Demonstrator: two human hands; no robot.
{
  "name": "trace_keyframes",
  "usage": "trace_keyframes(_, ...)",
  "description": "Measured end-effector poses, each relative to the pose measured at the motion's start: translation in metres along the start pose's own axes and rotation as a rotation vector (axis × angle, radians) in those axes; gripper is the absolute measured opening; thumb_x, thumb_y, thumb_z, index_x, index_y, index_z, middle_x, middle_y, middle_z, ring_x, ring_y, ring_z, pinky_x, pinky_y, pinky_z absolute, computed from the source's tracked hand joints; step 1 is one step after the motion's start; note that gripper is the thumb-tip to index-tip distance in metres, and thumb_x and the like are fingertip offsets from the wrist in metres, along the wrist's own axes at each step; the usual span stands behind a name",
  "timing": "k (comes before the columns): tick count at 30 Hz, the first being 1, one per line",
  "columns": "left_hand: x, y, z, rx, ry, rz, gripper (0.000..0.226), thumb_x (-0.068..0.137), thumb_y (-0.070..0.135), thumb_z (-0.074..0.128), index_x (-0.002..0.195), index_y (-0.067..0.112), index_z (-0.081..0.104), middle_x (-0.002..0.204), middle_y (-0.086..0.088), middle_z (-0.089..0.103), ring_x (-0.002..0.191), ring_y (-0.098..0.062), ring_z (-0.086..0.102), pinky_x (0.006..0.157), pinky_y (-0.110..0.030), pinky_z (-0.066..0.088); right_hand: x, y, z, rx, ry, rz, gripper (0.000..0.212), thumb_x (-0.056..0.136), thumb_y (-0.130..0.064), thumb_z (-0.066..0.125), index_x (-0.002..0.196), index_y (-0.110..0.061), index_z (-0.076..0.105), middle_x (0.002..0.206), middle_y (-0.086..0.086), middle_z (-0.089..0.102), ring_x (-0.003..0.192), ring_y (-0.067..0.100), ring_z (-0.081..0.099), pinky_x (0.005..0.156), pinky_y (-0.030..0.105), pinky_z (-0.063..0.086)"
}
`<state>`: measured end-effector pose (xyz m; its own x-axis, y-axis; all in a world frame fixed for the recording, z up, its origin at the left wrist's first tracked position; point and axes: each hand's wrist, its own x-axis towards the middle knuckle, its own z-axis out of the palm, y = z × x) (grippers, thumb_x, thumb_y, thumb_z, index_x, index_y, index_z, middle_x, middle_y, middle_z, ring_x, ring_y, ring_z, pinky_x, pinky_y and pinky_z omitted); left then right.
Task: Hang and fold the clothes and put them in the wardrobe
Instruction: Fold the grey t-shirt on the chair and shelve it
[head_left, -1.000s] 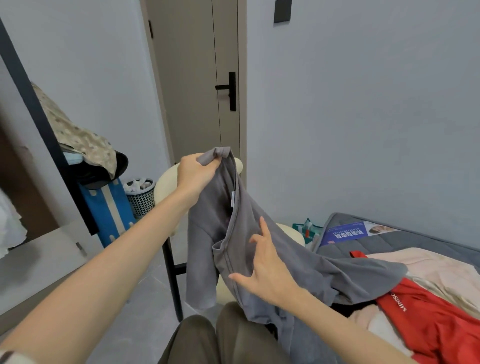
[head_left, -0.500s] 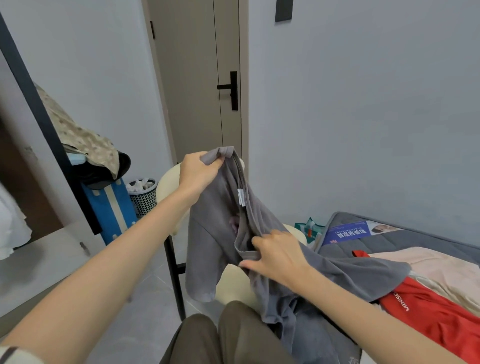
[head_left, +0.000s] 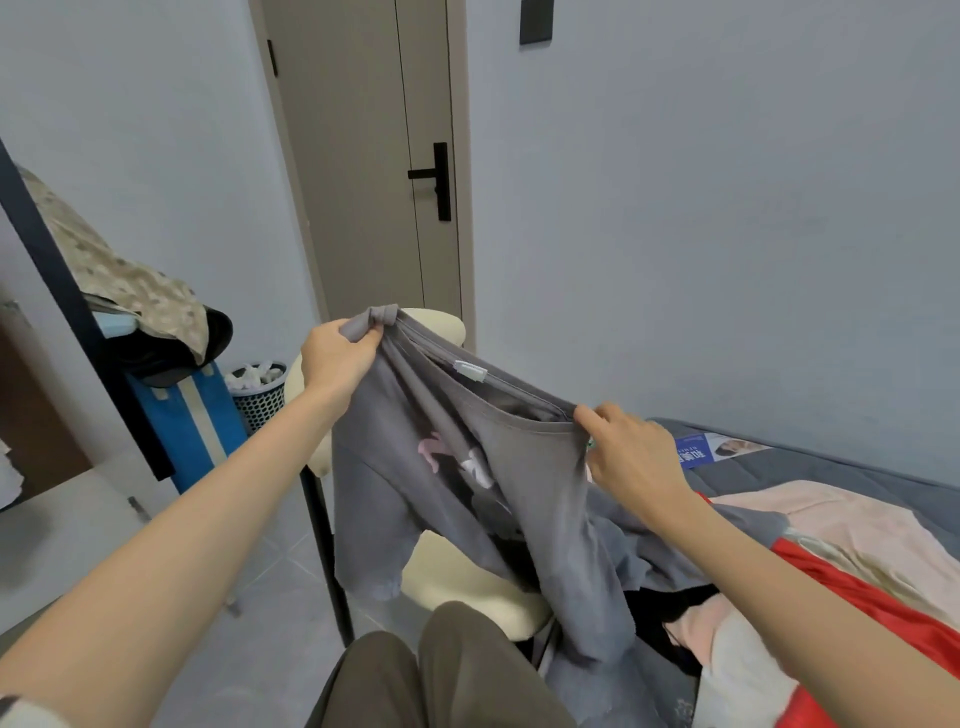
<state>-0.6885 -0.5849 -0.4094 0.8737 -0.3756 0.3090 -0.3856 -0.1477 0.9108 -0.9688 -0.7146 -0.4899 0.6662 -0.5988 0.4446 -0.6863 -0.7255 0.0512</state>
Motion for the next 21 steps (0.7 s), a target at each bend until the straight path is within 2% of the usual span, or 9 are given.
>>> trace_keyframes(4,0.001,-0.005,-0.001,0.013,-0.003,-0.007,0.034,0.084,0.038,0.069,0.061,0.021,0.05,0.068,0.004,0.052,0.077,-0.02,0.051,0.066,-0.027,0.036,-0.002,-0.005,0.004,0.001,-0.053,0.063,0.039,0.083,-0.056,0.043,0.1,-0.021,0.041,0.082,-0.004,0.06,0.077,0.026,0.06,0.063,0.032,0.033)
trace_keyframes(6,0.001,-0.005,-0.002,0.022,-0.007,0.008,0.038,0.083,0.037,0.069,0.056,0.02,0.048,0.062,0.006,0.048,0.071,-0.018,0.047,0.06,-0.028,0.033,0.0,-0.006,0.005,0.115,-0.036,0.16,0.047,0.083,-0.064,0.048,0.094,-0.021,0.031,0.072,-0.002,0.055,0.074,0.029,0.059,0.058,0.033,0.033)
trace_keyframes(8,0.002,-0.003,-0.008,0.061,-0.018,0.042,0.044,0.083,0.04,0.069,0.054,0.02,0.042,0.056,0.005,0.043,0.062,-0.017,0.041,0.052,-0.029,0.029,0.005,0.0,0.001,0.265,0.076,0.235,0.032,0.091,-0.039,0.051,0.096,-0.018,0.029,0.073,0.008,0.057,0.072,0.037,0.057,0.056,0.036,0.031)
trace_keyframes(10,0.006,0.001,-0.015,0.1,-0.023,0.099,0.049,0.083,0.045,0.067,0.056,0.016,0.039,0.054,0.002,0.038,0.056,-0.017,0.035,0.05,-0.03,0.024,0.017,0.01,-0.01,0.447,0.213,0.282,0.017,0.09,-0.009,0.043,0.102,-0.014,0.032,0.072,0.015,0.055,0.065,0.039,0.05,0.055,0.037,0.029)
trace_keyframes(12,0.011,0.011,-0.023,0.129,0.004,0.159,0.048,0.087,0.047,0.062,0.065,0.008,0.048,0.059,-0.003,0.044,0.059,-0.021,0.039,0.051,-0.032,0.025,0.036,0.015,-0.032,0.606,0.34,0.333,0.032,0.084,0.007,0.034,0.108,-0.013,0.034,0.076,0.01,0.053,0.065,0.036,0.047,0.057,0.036,0.03)
trace_keyframes(14,0.017,0.028,-0.03,0.158,0.086,0.22,0.051,0.09,0.051,0.055,0.073,0.004,0.051,0.064,-0.006,0.049,0.064,-0.025,0.045,0.051,-0.033,0.027,0.061,0.015,-0.059,0.745,0.457,0.4,0.039,0.083,0.01,0.029,0.115,-0.011,0.036,0.084,0.007,0.056,0.071,0.033,0.049,0.061,0.035,0.03)
trace_keyframes(16,0.022,0.051,-0.037,0.189,0.196,0.283,0.049,0.092,0.054,0.049,0.067,0.012,0.04,0.061,-0.001,0.046,0.063,-0.026,0.043,0.049,-0.032,0.024,0.088,0.013,-0.089,0.817,0.526,0.429,0.037,0.088,0.008,0.03,0.118,-0.009,0.044,0.091,0.01,0.061,0.083,0.032,0.054,0.066,0.033,0.031)
trace_keyframes(19,0.03,0.093,-0.052,0.182,0.336,0.413,0.049,0.095,0.05,0.046,0.063,0.019,0.025,0.059,0.0,0.039,0.062,-0.028,0.038,0.049,-0.034,0.017,0.121,0.008,-0.139,0.798,0.677,0.36,0.036,0.088,0.007,0.034,0.105,-0.008,0.062,0.106,0.011,0.065,0.101,0.031,0.056,0.083,0.033,0.039)
trace_keyframes(21,0.038,0.119,-0.067,0.107,0.405,0.521,0.048,0.096,0.045,0.047,0.063,0.02,0.024,0.064,-0.002,0.038,0.064,-0.027,0.036,0.054,-0.036,0.013,0.136,0.003,-0.174,0.704,0.846,0.349,0.036,0.085,0.006,0.037,0.095,-0.014,0.065,0.102,0.004,0.066,0.101,0.027,0.054,0.084,0.031,0.032)
